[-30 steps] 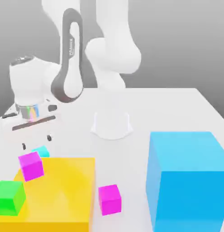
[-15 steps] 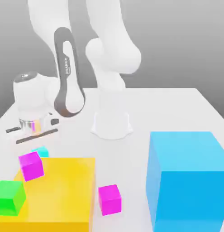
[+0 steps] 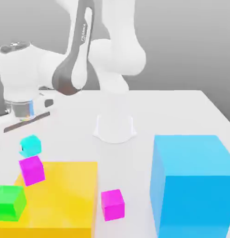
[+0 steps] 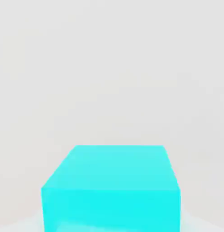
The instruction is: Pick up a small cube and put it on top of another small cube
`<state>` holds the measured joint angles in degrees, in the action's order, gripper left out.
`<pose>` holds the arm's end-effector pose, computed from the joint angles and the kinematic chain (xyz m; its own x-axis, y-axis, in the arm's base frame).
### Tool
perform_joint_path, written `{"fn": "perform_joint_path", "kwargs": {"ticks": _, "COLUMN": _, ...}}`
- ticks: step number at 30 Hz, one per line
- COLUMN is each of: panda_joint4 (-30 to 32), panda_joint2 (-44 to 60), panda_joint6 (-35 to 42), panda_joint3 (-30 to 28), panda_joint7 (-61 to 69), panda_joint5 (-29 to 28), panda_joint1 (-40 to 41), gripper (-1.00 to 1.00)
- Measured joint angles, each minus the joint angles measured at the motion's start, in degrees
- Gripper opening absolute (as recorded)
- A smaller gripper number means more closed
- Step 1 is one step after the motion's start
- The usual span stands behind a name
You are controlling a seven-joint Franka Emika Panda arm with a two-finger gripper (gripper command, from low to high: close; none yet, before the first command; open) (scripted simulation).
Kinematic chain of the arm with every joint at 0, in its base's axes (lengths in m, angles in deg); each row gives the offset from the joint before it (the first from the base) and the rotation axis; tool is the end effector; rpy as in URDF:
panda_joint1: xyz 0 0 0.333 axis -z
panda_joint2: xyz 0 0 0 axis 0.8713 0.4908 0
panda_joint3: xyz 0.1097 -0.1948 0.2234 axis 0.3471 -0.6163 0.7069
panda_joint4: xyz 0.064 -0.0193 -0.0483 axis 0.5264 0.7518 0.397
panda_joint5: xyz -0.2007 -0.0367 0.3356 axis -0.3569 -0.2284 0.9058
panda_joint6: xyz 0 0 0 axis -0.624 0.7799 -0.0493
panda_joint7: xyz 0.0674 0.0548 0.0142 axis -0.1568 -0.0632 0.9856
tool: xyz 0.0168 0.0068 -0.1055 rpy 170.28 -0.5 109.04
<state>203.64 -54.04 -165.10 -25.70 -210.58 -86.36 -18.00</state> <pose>0.3411 -0.2292 0.2853 -0.9707 -0.2376 0.0361 -0.2403 0.9623 -0.1277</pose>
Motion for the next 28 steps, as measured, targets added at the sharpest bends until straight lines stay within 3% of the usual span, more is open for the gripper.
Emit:
{"fn": "perform_joint_path", "kwargs": {"ticks": 19, "panda_joint4": -0.26, "panda_joint2": 5.38, "panda_joint6": -1.40, "panda_joint3": 10.48, "panda_joint7": 37.05, "panda_joint5": 12.19, "panda_joint1": -22.32, "gripper": -1.00}}
{"fn": "perform_joint_path", "kwargs": {"ticks": 25, "panda_joint4": -0.84, "panda_joint2": 15.69, "panda_joint6": -10.80, "panda_joint3": 8.40, "panda_joint7": 32.84, "panda_joint5": 4.07, "panda_joint1": -23.67, "gripper": -1.00}}
{"fn": "perform_joint_path", "kwargs": {"ticks": 26, "panda_joint4": -0.90, "panda_joint2": 17.13, "panda_joint6": -12.11, "panda_joint3": 7.72, "panda_joint7": 31.93, "panda_joint5": 2.79, "panda_joint1": -24.08, "gripper": 1.00}}
{"fn": "perform_joint_path", "kwargs": {"ticks": 28, "panda_joint4": -0.90, "panda_joint2": 17.13, "panda_joint6": -12.11, "panda_joint3": 7.72, "panda_joint7": 31.93, "panda_joint5": 2.79, "panda_joint1": -24.08, "gripper": 1.00}}
